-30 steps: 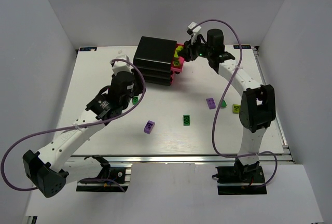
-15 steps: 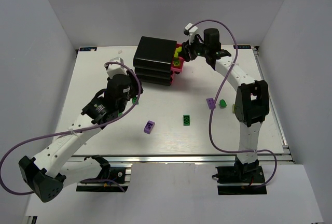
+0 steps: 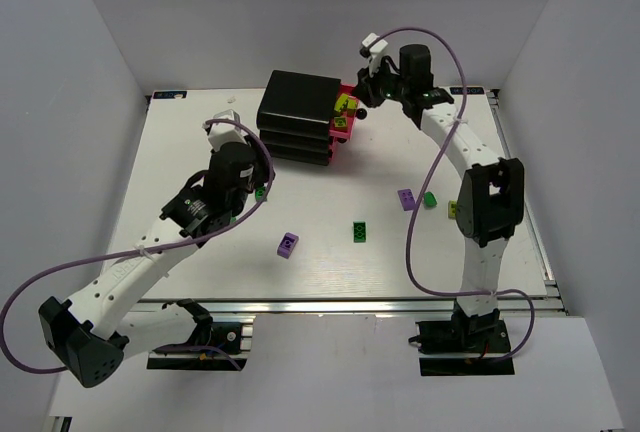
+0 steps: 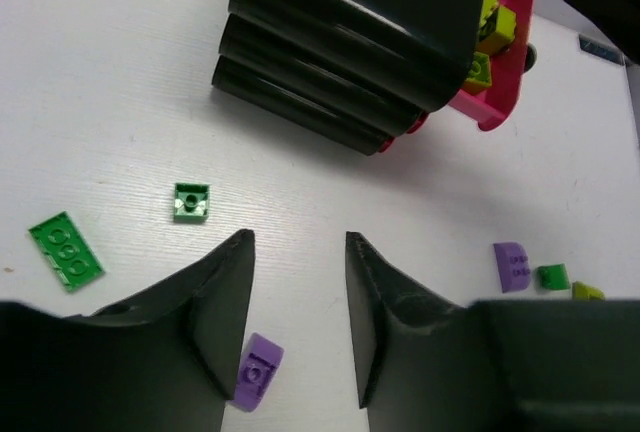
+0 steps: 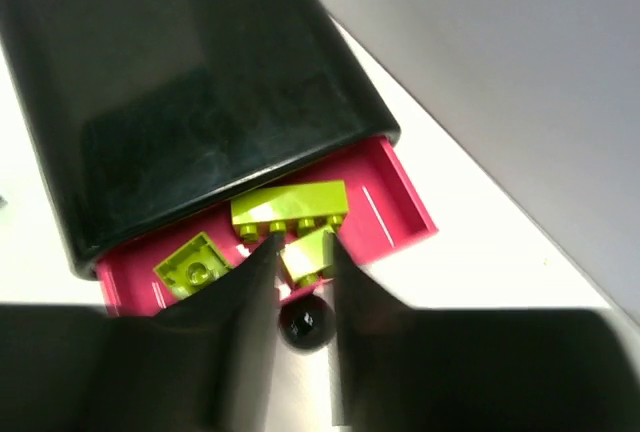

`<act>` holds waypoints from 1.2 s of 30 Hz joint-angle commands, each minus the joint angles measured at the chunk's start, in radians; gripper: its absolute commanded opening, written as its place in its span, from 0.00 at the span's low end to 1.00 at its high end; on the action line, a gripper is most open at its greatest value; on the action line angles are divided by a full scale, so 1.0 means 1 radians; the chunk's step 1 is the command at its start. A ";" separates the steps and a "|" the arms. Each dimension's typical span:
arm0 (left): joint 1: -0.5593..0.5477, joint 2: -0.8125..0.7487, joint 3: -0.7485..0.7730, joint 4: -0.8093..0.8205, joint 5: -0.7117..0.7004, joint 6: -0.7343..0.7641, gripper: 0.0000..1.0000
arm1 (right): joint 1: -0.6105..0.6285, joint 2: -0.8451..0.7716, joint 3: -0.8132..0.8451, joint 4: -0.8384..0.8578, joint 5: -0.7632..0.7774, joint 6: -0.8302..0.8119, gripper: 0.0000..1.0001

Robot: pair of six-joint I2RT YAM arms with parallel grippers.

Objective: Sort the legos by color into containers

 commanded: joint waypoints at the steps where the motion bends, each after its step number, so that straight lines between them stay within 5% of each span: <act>1: 0.002 -0.005 0.008 0.048 0.010 0.011 0.50 | -0.049 -0.146 -0.010 0.007 0.024 0.059 0.24; 2: 0.002 -0.007 -0.009 0.078 0.033 0.019 0.34 | -0.075 -0.174 -0.073 0.004 0.023 0.075 0.00; 5: 0.002 -0.019 -0.044 0.152 0.097 0.025 0.15 | -0.144 -0.277 -0.176 -0.068 -0.052 0.097 0.00; 7: 0.002 -0.021 -0.078 0.184 0.134 0.024 0.14 | -0.216 -0.320 -0.230 -0.229 -0.117 0.027 0.04; 8: 0.002 -0.018 -0.086 0.204 0.163 0.022 0.17 | -0.233 -0.328 -0.236 -0.298 -0.132 -0.007 0.34; 9: 0.002 -0.013 -0.096 0.210 0.175 0.019 0.21 | -0.283 -0.335 -0.240 -0.373 -0.164 -0.048 0.50; 10: 0.002 0.001 -0.098 0.214 0.185 0.021 0.36 | -0.297 -0.334 -0.245 -0.516 -0.163 -0.131 0.69; 13: 0.002 0.024 -0.100 0.215 0.199 0.027 0.63 | -0.374 -0.326 -0.277 -0.733 -0.096 -0.280 0.89; 17: 0.002 0.039 -0.100 0.226 0.205 0.045 0.71 | -0.411 -0.271 -0.305 -0.916 0.087 -0.403 0.89; 22: 0.002 0.048 -0.113 0.243 0.211 0.047 0.73 | -0.429 -0.305 -0.449 -0.875 0.193 -0.503 0.89; 27: 0.002 0.052 -0.124 0.253 0.217 0.041 0.73 | -0.429 -0.205 -0.422 -0.835 0.363 -0.302 0.88; 36: 0.002 0.032 -0.139 0.241 0.197 0.031 0.73 | -0.440 -0.101 -0.385 -0.838 0.374 0.020 0.79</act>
